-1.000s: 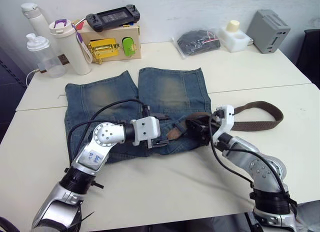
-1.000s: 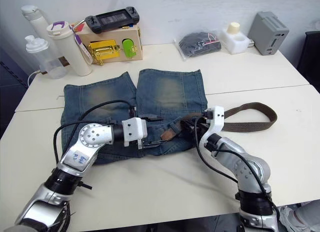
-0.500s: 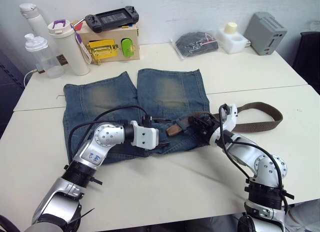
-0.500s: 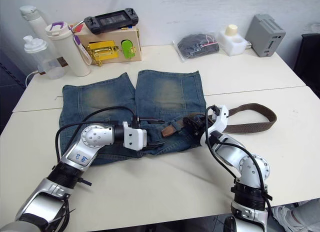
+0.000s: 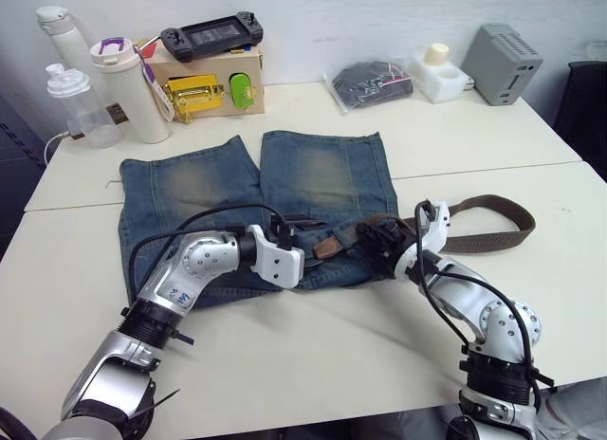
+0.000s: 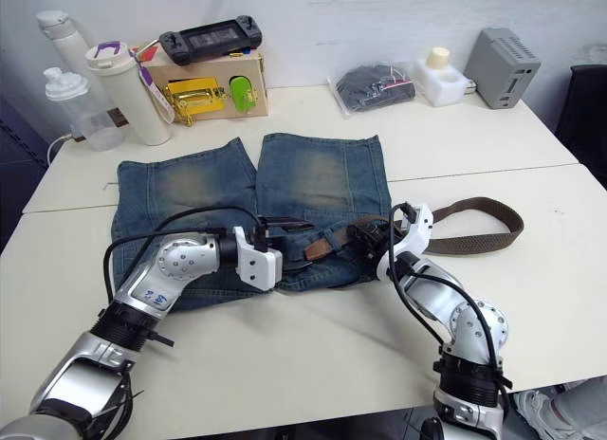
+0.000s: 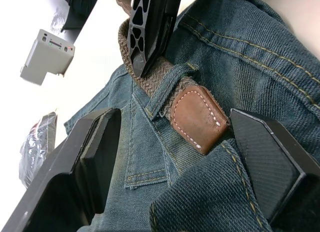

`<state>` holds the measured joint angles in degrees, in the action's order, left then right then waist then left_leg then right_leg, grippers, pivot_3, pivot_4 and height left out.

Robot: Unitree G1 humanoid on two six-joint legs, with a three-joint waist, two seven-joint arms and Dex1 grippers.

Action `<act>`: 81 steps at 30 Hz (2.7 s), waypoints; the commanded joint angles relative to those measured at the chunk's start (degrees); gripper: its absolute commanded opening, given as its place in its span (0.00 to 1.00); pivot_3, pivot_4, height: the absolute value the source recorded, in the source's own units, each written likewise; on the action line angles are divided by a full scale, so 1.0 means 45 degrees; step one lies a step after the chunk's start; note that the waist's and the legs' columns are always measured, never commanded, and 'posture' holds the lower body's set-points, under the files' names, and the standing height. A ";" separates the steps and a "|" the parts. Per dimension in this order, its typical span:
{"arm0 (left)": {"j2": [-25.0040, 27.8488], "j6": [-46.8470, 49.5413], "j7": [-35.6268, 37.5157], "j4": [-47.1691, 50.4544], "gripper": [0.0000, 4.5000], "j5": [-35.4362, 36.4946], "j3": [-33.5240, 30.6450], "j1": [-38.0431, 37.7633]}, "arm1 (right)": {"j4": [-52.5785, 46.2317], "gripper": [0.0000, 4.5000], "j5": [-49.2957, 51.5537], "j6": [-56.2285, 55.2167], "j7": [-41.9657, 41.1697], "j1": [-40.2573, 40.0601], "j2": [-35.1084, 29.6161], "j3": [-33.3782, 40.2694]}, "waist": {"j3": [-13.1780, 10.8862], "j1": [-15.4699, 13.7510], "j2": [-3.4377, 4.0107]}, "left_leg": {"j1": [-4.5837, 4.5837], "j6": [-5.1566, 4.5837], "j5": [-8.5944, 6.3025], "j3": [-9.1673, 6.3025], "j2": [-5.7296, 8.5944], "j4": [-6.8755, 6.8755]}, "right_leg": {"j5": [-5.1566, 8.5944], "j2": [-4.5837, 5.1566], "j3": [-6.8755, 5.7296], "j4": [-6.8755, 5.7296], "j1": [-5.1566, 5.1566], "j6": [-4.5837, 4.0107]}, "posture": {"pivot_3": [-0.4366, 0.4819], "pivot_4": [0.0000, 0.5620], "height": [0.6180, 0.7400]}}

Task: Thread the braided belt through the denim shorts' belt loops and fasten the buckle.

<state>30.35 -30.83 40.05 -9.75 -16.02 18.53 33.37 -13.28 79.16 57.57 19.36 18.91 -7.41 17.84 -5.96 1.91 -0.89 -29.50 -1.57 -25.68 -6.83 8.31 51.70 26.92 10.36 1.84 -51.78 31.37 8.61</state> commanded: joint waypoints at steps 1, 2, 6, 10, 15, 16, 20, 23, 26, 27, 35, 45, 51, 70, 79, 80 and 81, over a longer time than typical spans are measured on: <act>0.0040 0.0239 -0.0288 0.0146 0.67 -0.0344 -0.0090 -0.0060 | 0.0131 0.00 0.0331 0.0133 0.0154 -0.0332 0.0176 -0.0533 | 0.0000 0.0007 0.0000 | 0.0000 0.0000 0.0000 0.0000 0.0000 0.0000 | 0.0000 0.0000 0.0001 0.0000 0.0000 0.0000 | 0.48 0.27 0.22; 0.0004 0.0336 -0.0283 0.0184 0.59 -0.0420 -0.0060 -0.0053 | 0.0095 0.00 0.0371 0.0092 0.0173 -0.0305 0.0172 -0.0547 | 0.0000 0.0008 0.0000 | 0.0000 0.0000 0.0000 0.0000 0.0000 0.0000 | 0.0000 0.0000 0.0000 -0.0001 0.0000 0.0000 | 0.48 0.27 0.22; -0.0014 0.0562 -0.0247 0.0164 0.21 -0.0619 0.0033 -0.0052 | -0.0056 0.00 0.0492 -0.0006 0.0236 -0.0246 0.0175 -0.0611 | 0.0002 0.0008 0.0001 | 0.0001 0.0000 0.0000 -0.0001 0.0000 0.0000 | 0.0000 0.0000 0.0001 -0.0002 0.0000 0.0000 | 0.48 0.27 0.22; -0.0049 0.0744 -0.0236 0.0244 0.01 -0.0610 0.0048 -0.0090 | -0.0183 0.00 0.0568 -0.0107 0.0293 -0.0290 0.0130 -0.0726 | 0.0028 0.0016 0.0008 | 0.0010 0.0000 0.0000 0.0002 0.0000 -0.0013 | 0.0000 0.0000 0.0004 -0.0002 -0.0001 0.0000 | 0.48 0.27 0.22; -0.0057 0.0964 -0.0142 0.0554 0.01 -0.0435 -0.0083 0.0142 | -0.0315 0.00 0.0520 -0.0176 0.0311 -0.0379 0.0080 -0.0832 | 0.0029 0.0013 0.0007 | 0.0010 0.0000 0.0000 0.0000 0.0001 -0.0012 | 0.0000 0.0001 0.0004 -0.0002 -0.0001 0.0000 | 0.48 0.27 0.22; -0.0021 0.0978 -0.0095 0.0597 0.01 -0.0404 -0.0108 0.0190 | -0.0340 0.00 0.0526 -0.0178 0.0331 -0.0381 0.0069 -0.0856 | 0.0029 0.0013 0.0006 | 0.0010 0.0000 0.0000 0.0001 0.0001 -0.0013 | 0.0000 0.0000 0.0004 -0.0002 -0.0001 0.0000 | 0.48 0.27 0.22; 0.0199 0.1031 0.0305 0.0821 0.01 -0.0239 -0.0123 0.0223 | -0.0433 0.00 0.0685 -0.0319 0.0515 -0.0349 0.0028 -0.0821 | 0.0029 0.0025 0.0007 | 0.0010 0.0001 -0.0001 0.0001 0.0001 -0.0013 | 0.0000 0.0000 0.0004 -0.0002 0.0000 0.0000 | 0.48 0.27 0.22; 0.0252 0.1170 0.0461 0.1010 0.00 -0.0154 -0.0176 0.0159 | -0.0665 0.22 0.1114 -0.0595 0.0558 -0.0385 -0.0051 -0.0589 | 0.0029 0.0036 0.0007 | 0.0009 0.0002 -0.0002 0.0001 0.0001 -0.0015 | 0.0000 0.0001 0.0004 -0.0002 0.0003 0.0000 | 0.48 0.27 0.22; 0.0292 0.1422 0.0594 0.1337 0.00 -0.0062 -0.0263 0.0078 | -0.1401 0.53 0.1680 -0.0587 0.0248 -0.0511 -0.0950 -0.0221 | 0.0027 0.0038 0.0008 | 0.0003 0.0003 -0.0002 0.0003 0.0001 -0.0015 | 0.0000 0.0001 0.0007 -0.0002 0.0010 0.0000 | 0.48 0.27 0.22; 0.0293 0.1510 0.0617 0.1445 0.00 -0.0038 -0.0286 0.0054 | -0.1656 0.61 0.1869 -0.0557 -0.0043 -0.0597 -0.1334 -0.0127 | 0.0027 0.0034 0.0008 | -0.0003 0.0003 -0.0002 0.0002 0.0002 -0.0014 | 0.0000 0.0001 0.0008 -0.0001 0.0014 0.0000 | 0.48 0.27 0.22; 0.0020 0.2088 0.0639 0.1839 0.00 0.0009 -0.0181 0.0148 | -0.5020 0.96 -0.2088 -0.0783 -0.6007 -0.1940 -0.7168 -0.1337 | 0.0013 -0.0078 0.0021 | -0.0034 0.0000 -0.0002 -0.0007 0.0006 0.0003 | -0.0002 -0.0001 -0.0010 0.0059 0.0001 0.0004 | 0.48 0.27 0.22; -0.0048 0.2244 0.0857 0.2232 0.00 0.0149 -0.0174 -0.0125 | -0.4848 0.96 -1.6007 -1.0457 -1.1020 -0.3458 -1.1668 -0.6756 | -0.0010 -0.0102 -0.0023 | -0.0035 -0.0002 0.0000 0.0017 0.0003 -0.0005 | -0.0012 0.0012 -0.0035 0.0120 -0.0011 0.0026 | 0.48 0.27 0.22; 0.0305 0.2766 0.0926 0.3127 0.00 -0.0014 -0.0383 -0.0454 | -0.2587 0.78 -2.1326 -1.3562 -1.0329 -0.3018 -1.0783 -0.8600 | -0.0008 -0.0095 -0.0063 | -0.0038 0.0000 0.0000 0.0023 0.0003 0.0009 | -0.0012 0.0014 -0.0036 0.0085 0.0005 0.0026 | 0.48 0.27 0.22; 0.1290 0.2925 -0.0089 0.4690 0.00 -0.0796 -0.1051 -0.1666 | -0.0603 0.00 -2.0356 -1.1963 -1.1473 -0.4115 -0.9648 -0.4456 | 0.0003 -0.0774 -0.0083 | -0.0160 0.0002 -0.0002 -0.0047 0.0079 0.0188 | -0.0012 0.0021 -0.0028 0.0004 0.0043 0.0026 | 0.48 0.27 0.22; 0.1252 0.2153 -0.0584 0.4590 0.00 -0.0589 -0.0969 -0.1801 | 0.0650 0.00 -1.9789 -1.2092 -1.2091 -0.4888 -1.0564 -0.2517 | 0.0002 -0.1100 -0.0081 | -0.0211 -0.0016 -0.0009 -0.0095 0.0118 0.0284 | -0.0012 0.0032 -0.0021 -0.0037 0.0044 0.0025 | 0.48 0.27 0.22; 0.1230 0.2080 -0.0611 0.4581 0.00 -0.0538 -0.0967 -0.1821 | 0.0555 0.00 -1.9731 -1.2022 -1.2206 -0.4941 -1.0526 -0.2503 | 0.0001 -0.1099 -0.0081 | -0.0212 -0.0016 -0.0009 -0.0094 0.0117 0.0284 | -0.0012 0.0032 -0.0020 -0.0038 0.0045 0.0025 | 0.48 0.27 0.22; 0.1181 0.1968 -0.0661 0.4581 0.00 -0.0494 -0.0953 -0.1815 | 0.0279 0.00 -1.9565 -1.1846 -1.2356 -0.4980 -1.0382 -0.2548 | 0.0002 -0.1100 -0.0080 | -0.0214 -0.0016 -0.0009 -0.0094 0.0117 0.0284 | -0.0012 0.0033 -0.0019 -0.0038 0.0046 0.0026 | 0.48 0.27 0.22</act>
<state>35.91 -20.70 38.19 10.25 -19.32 15.62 25.31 -11.40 -9.75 2.41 -34.92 -2.81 -54.15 5.11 -5.95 -3.04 -1.26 -30.46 -1.64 -25.72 -7.26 8.84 52.99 26.87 10.51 1.75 -51.95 31.57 8.73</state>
